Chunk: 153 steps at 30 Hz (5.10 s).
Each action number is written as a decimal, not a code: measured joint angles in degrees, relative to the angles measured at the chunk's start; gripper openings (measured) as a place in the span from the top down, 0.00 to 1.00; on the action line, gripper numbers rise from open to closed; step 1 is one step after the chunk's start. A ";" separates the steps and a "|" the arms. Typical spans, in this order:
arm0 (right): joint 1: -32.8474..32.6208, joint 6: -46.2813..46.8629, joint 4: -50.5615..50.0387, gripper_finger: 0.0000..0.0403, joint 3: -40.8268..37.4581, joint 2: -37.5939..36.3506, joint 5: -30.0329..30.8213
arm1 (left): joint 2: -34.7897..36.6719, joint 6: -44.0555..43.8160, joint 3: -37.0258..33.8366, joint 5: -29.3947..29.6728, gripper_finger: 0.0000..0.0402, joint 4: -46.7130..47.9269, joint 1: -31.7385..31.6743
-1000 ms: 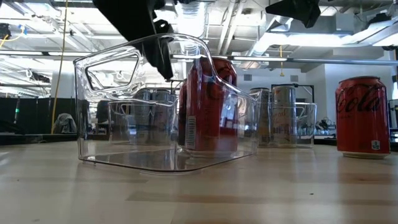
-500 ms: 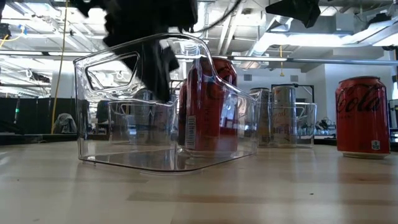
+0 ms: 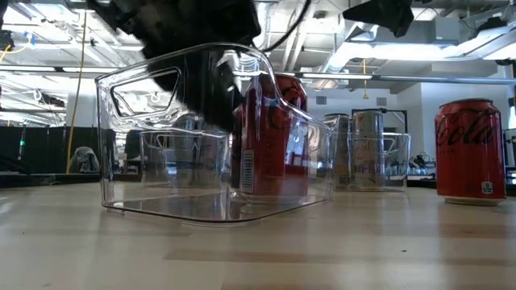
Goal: Sort soda cans
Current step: Adjust the red soda cans in the center transparent bin, then adjust the center transparent bin
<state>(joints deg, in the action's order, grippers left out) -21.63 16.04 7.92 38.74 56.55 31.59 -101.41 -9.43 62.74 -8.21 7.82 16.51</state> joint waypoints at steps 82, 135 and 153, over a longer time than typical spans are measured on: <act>-0.02 -1.15 -1.93 0.09 0.00 0.00 -0.02 | -9.31 -23.61 -0.35 35.10 1.00 -14.11 -1.02; -1.90 27.43 -33.27 0.09 6.49 0.00 6.85 | 22.05 -15.79 -0.17 39.54 1.00 36.15 4.11; 6.05 28.61 -38.50 0.17 8.02 0.46 -5.56 | 18.78 -11.83 -14.31 25.69 1.00 17.65 1.23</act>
<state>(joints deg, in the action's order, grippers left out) -15.59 44.65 -30.57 46.76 57.01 26.04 -82.63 -21.26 48.43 17.48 25.47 17.74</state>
